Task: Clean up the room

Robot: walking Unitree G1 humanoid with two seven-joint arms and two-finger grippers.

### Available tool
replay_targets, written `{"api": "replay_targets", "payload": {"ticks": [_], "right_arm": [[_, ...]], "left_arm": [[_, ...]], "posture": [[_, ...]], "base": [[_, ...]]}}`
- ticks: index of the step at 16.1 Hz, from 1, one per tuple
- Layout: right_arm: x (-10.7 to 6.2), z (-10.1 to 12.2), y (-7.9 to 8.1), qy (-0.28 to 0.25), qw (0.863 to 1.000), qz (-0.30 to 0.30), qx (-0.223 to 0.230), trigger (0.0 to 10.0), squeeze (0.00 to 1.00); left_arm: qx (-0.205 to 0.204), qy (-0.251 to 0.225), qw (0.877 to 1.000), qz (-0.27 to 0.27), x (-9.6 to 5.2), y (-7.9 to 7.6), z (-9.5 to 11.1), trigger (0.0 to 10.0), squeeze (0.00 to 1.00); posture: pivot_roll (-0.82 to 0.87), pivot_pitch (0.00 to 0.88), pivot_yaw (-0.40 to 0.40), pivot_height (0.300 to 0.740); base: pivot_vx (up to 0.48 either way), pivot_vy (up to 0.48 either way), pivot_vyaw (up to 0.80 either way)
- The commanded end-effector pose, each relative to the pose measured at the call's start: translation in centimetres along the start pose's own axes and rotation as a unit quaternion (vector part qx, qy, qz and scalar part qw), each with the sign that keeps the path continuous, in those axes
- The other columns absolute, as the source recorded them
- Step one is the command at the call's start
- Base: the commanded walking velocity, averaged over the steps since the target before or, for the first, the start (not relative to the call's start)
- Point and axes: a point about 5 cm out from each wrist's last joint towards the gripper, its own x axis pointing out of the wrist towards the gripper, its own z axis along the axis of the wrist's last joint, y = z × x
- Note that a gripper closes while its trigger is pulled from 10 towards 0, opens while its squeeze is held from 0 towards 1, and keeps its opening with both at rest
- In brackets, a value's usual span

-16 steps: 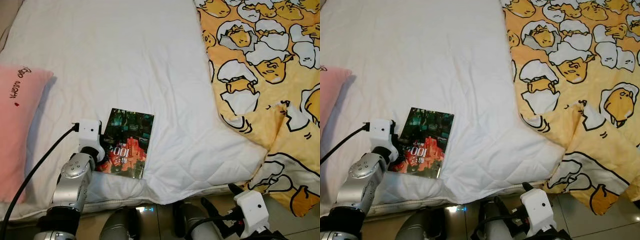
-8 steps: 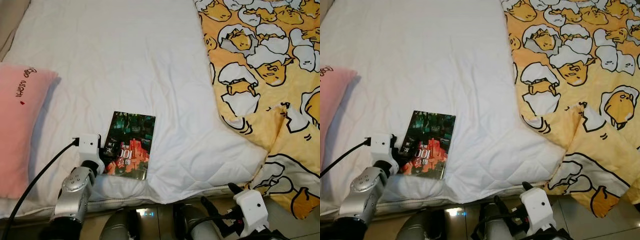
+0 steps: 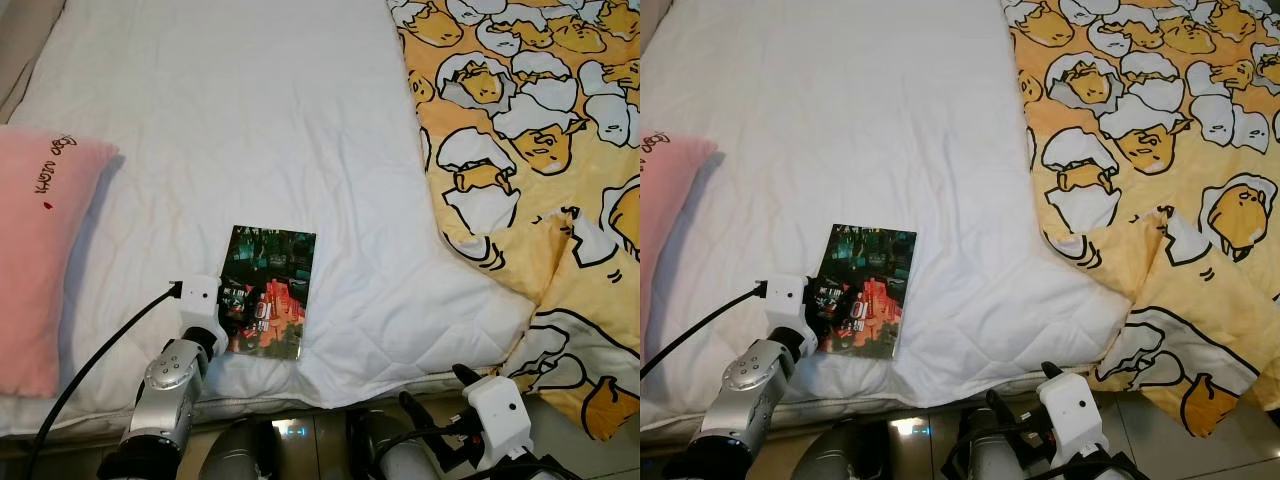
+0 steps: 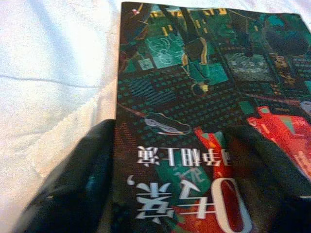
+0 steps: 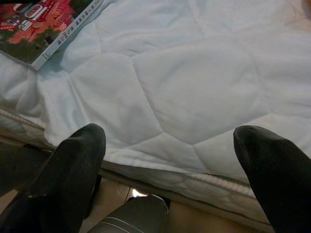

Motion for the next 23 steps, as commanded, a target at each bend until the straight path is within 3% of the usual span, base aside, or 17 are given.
{"api": "replay_targets", "payload": {"ticks": [1, 6, 9, 11, 14, 17, 20, 21, 22, 23], "right_arm": [[-0.4, -0.7, 0.1, 0.016, 1.000, -0.002, 0.001, 10.0, 0.00], [-0.4, -0.8, 0.0, 0.017, 1.000, -0.005, 0.004, 10.0, 0.00], [-0.3, -0.6, 0.0, 0.012, 1.000, -0.008, 0.010, 10.0, 0.00], [-0.2, -0.7, -0.1, 0.011, 1.000, -0.011, 0.012, 10.0, 0.00], [0.3, -0.6, -0.1, 0.008, 1.000, -0.011, 0.014, 10.0, 0.00], [1.1, -0.5, -0.1, -0.002, 1.000, -0.014, 0.016, 10.0, 0.00], [2.0, -0.4, -0.1, -0.008, 1.000, -0.013, 0.016, 10.0, 0.00], [2.3, -0.2, 0.0, -0.015, 1.000, -0.013, 0.019, 10.0, 0.00], [2.4, -0.1, 0.1, -0.018, 1.000, -0.012, 0.020, 10.0, 0.00], [2.2, -0.1, 0.2, -0.020, 1.000, -0.005, 0.019, 10.0, 0.00]], "left_arm": [[0.004, 0.060, 0.998, -0.010, -0.7, -0.6, -2.6, 0.0, 0.00], [0.023, 0.056, 0.998, 0.001, -0.5, -0.1, -2.6, 0.0, 0.00], [-0.012, 0.018, 1.000, -0.009, 0.1, -0.7, -1.2, 0.0, 0.00], [-0.092, -0.045, 0.995, -0.002, 0.9, -1.1, 1.2, 0.0, 0.00], [-0.133, -0.120, 0.984, -0.018, 1.8, -1.5, 5.2, 0.0, 0.00], [-0.127, -0.180, 0.975, -0.038, 1.6, -0.5, 9.5, 0.0, 0.00], [-0.079, -0.181, 0.979, -0.040, 1.1, 0.8, 10.9, 0.0, 0.00], [0.006, -0.142, 0.990, -0.007, 1.0, 1.2, 10.2, 10.0, 0.93], [0.025, -0.137, 0.990, 0.003, 0.9, 1.3, 10.0, 10.0, 0.93], [0.039, -0.136, 0.990, -0.011, 0.9, 1.1, 9.9, 10.0, 1.00]], "posture": [[-0.26, 0.235, -0.043, 0.740], [-0.26, 0.240, -0.043, 0.740], [-0.26, 0.242, -0.039, 0.740], [-0.26, 0.240, -0.035, 0.740], [-0.25, 0.226, -0.024, 0.740], [-0.23, 0.204, -0.011, 0.740], [-0.21, 0.185, -0.003, 0.740], [-0.20, 0.182, -0.001, 0.740], [-0.20, 0.183, 0.000, 0.740], [-0.20, 0.183, 0.002, 0.740]], "base": [[0.000, 0.000, 0.00], [0.000, 0.000, 0.00], [0.000, 0.000, 0.00], [0.000, 0.000, 0.00], [0.000, 0.000, 0.00], [0.000, 0.000, 0.00], [0.000, 0.000, 0.00], [0.000, 0.000, 0.00], [0.000, 0.000, 0.00], [0.000, 0.000, 0.00]]}}
